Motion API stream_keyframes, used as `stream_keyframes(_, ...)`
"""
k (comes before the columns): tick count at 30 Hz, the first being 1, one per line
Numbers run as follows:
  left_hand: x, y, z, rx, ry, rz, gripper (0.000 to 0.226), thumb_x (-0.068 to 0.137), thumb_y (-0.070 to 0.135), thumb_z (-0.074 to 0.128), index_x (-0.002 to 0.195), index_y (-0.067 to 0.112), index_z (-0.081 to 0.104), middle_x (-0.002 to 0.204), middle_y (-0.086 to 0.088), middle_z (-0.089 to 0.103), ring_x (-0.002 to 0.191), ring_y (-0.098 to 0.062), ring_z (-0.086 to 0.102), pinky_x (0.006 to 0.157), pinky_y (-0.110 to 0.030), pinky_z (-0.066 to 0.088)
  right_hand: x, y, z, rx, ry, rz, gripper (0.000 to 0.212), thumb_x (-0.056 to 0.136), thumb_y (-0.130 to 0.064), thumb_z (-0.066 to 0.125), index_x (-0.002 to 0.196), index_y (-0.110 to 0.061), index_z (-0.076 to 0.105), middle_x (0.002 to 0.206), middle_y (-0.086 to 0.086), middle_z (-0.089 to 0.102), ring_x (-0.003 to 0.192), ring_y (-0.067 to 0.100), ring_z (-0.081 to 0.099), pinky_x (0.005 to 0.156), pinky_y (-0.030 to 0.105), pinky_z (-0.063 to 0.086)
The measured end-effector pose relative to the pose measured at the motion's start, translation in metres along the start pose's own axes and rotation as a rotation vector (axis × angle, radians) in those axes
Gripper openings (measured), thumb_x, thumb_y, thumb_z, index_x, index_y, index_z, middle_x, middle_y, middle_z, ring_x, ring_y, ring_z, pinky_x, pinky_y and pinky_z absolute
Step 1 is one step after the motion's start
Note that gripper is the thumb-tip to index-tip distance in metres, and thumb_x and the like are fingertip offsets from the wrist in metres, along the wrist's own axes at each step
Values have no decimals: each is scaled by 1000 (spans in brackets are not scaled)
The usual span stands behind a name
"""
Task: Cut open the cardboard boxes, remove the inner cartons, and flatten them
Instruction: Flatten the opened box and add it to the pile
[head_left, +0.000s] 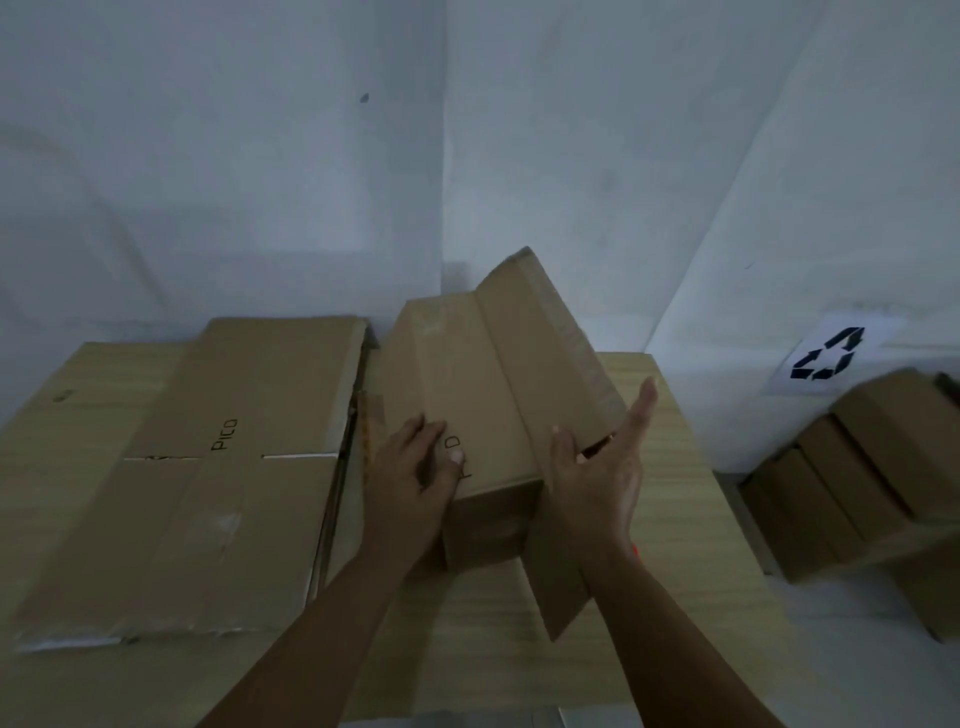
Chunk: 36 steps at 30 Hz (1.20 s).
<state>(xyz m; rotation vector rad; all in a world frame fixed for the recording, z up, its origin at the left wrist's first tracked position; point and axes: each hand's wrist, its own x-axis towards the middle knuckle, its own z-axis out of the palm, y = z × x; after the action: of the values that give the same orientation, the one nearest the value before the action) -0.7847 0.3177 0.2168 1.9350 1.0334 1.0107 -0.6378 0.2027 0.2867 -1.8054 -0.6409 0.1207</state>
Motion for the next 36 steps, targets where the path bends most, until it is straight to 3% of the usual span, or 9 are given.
stream_keyframes(2, 3, 1, 8, 70, -20, 15, 56, 89, 60, 52, 133, 27, 63, 146, 5, 52, 137, -13, 43, 113, -47, 36, 7, 12, -13, -85, -4, 53, 96, 92, -27, 71, 159, -33, 2, 148, 8, 47, 126, 23, 53, 91, 27, 48)
stream_keyframes(8, 10, 1, 20, -18, -132, -61, 62, 86, 64, 49, 139, 32, 57, 154, 4, 43, 148, -10, 26, 118, -49, 32, 19, 44, -31, -243, -184, 321, 96, 77, -69, 62, 152, -24, 22, 148, 10, 46, 130, 36, 48, 104, 55, 44)
stream_keyframes(11, 14, 7, 17, -29, -213, -92, 69, 83, 67, 47, 143, 33, 52, 158, 7, 37, 150, -7, 16, 122, -44, 24, 19, 49, -37, -341, -245, 406, 107, 79, -67, 66, 157, -22, 9, 164, 18, -1, 148, 43, 14, 117, 57, 27)
stream_keyframes(14, 14, 14, 15, -84, -219, -132, 67, 82, 64, 53, 143, 34, 52, 158, 9, 35, 149, -4, 14, 123, -46, 22, 17, 38, -37, -535, -221, 107, 94, 92, -59, 57, 158, -29, -3, 164, 8, -22, 152, 34, -11, 122, 55, 11)
stream_keyframes(20, 6, 19, 16, -329, -84, -277, 95, 75, 58, 77, 152, 51, 23, 157, 13, 37, 143, -5, 35, 114, -41, 39, 18, 15, -1, -692, -578, -244, 68, 102, -57, 34, 158, -31, 4, 166, 5, -19, 153, 27, -12, 122, 50, 2)
stream_keyframes(26, -2, 7, 6, -384, 108, -723, 77, 79, 74, 61, 144, 37, 44, 142, 4, 55, 125, -20, 56, 106, -48, 45, 23, 9, 9, -624, -714, -182, 64, 105, -50, 32, 159, -19, 15, 167, 6, 11, 152, 26, 12, 120, 47, 21)
stream_keyframes(30, -6, 6, -6, -612, 154, -1033, 41, 95, 56, 49, 98, 18, 66, 104, -4, 69, 94, -24, 64, 87, -38, 49, 19, 6, 5, -585, -716, -171, 64, 105, -48, 33, 159, -18, 16, 167, 5, 11, 153, 25, 13, 120, 43, 20)
stream_keyframes(33, 4, 20, -23, -683, 439, -965, 23, 91, 32, 60, 90, 12, 71, 97, -7, 73, 78, -21, 67, 61, -29, 51, 19, 7, 0, -512, -653, -154, 60, 104, -45, 43, 156, -17, 30, 163, 3, 27, 148, 24, 27, 118, 36, 26)
stream_keyframes(36, 18, 49, -38, -758, 552, -712, 27, 94, 33, 58, 85, 14, 76, 91, -2, 75, 95, -24, 72, 76, -38, 56, 19, 6, -6, -350, -541, -132, 43, 104, -37, 49, 141, -15, 51, 139, 4, 57, 125, 22, 55, 96, 24, 41)
